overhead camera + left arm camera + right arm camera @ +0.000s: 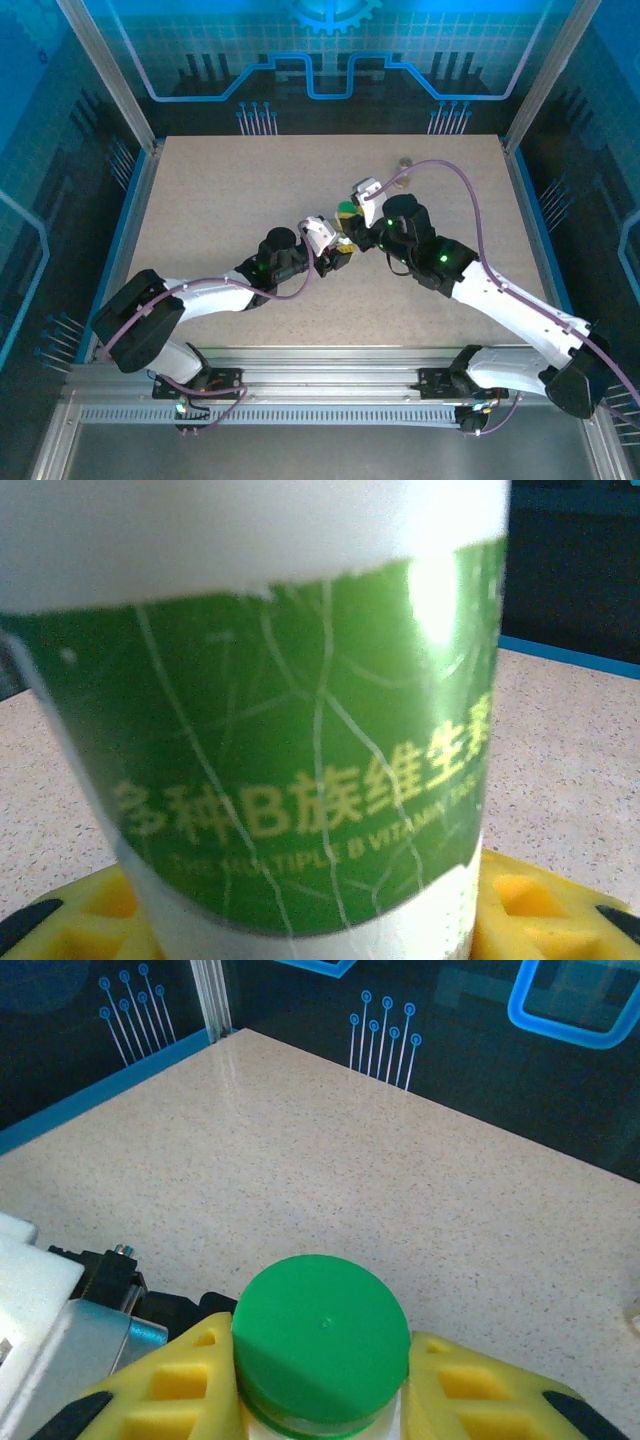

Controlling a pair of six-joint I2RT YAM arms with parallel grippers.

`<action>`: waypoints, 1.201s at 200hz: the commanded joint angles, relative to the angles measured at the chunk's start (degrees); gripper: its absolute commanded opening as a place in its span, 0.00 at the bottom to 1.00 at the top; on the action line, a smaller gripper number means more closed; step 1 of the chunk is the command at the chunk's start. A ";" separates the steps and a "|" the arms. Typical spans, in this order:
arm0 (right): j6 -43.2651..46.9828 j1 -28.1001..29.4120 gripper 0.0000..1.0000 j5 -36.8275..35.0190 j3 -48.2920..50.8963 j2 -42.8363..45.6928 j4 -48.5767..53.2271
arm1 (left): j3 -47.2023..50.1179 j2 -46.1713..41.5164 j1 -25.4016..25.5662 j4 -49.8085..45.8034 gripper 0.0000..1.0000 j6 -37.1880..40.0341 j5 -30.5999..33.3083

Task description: Sort the pills into containers

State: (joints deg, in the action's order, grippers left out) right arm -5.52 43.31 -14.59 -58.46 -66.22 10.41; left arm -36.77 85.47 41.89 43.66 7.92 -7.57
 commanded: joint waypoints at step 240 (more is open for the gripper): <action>-31.19 -10.98 0.62 17.82 -1.46 3.83 4.45 | 1.08 2.95 2.51 13.09 0.00 3.39 5.80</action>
State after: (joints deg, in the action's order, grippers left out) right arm -30.13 33.52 -3.27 -61.30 -61.06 18.17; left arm -35.46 88.14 44.10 51.51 11.07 -4.36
